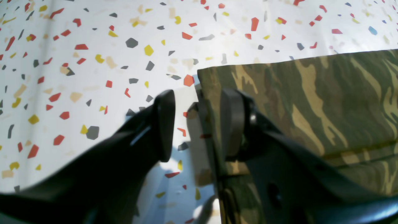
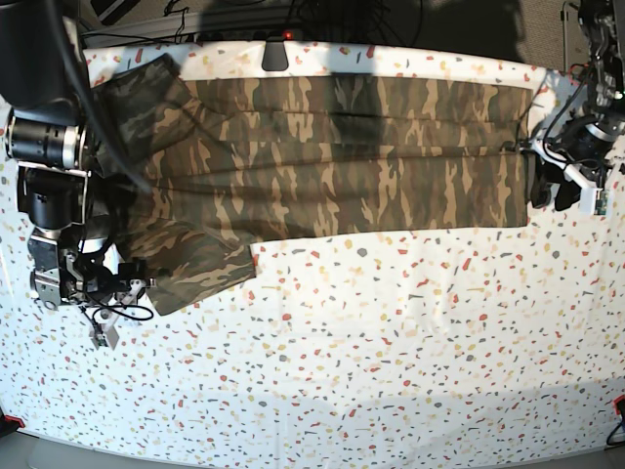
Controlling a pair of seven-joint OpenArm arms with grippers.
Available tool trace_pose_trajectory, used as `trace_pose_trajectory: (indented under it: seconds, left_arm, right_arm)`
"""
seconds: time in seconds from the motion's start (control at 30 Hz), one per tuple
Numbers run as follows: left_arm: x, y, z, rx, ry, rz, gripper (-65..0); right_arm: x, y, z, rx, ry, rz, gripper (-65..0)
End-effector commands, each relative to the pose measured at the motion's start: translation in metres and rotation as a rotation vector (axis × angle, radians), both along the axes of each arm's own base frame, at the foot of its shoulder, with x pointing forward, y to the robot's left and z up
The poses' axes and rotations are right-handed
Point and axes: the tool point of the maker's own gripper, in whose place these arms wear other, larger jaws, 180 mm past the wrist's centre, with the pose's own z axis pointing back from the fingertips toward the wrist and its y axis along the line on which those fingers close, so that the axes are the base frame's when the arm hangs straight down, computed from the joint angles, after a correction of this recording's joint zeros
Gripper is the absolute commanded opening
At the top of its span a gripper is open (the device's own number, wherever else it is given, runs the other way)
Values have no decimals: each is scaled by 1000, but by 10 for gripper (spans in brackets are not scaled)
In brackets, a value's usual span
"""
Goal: Fold the T-shirt properly
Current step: 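Release the hem and move the right gripper toward the sleeve, then grasp the sleeve edge with the right gripper and lift it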
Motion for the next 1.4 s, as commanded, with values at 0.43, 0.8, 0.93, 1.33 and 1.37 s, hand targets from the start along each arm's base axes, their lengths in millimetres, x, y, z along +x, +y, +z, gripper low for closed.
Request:
trace_pose_trajectory:
  seconds: [0.43,0.8,0.93,1.33,1.37]
  left_arm:
    - [8,3,15,9,-53,-2,-413]
    - [8,3,15,9,-53,-2,-413]
    - [8,3,15,8,-53,-2,-413]
    - [8,3,16,8,-54,-2,-413]
    - [8,3,15,8,-53,-2,-413]
  right_arm:
    - [-12,17,-12,19,135,9,-560]
    - [-2,21,-6,29,87,14,-650]
    - [12,27,10,48,45,49,-650]
    - [28,35,47,15,28,146,-650]
    - [28,36,49,25,33,145,-650]
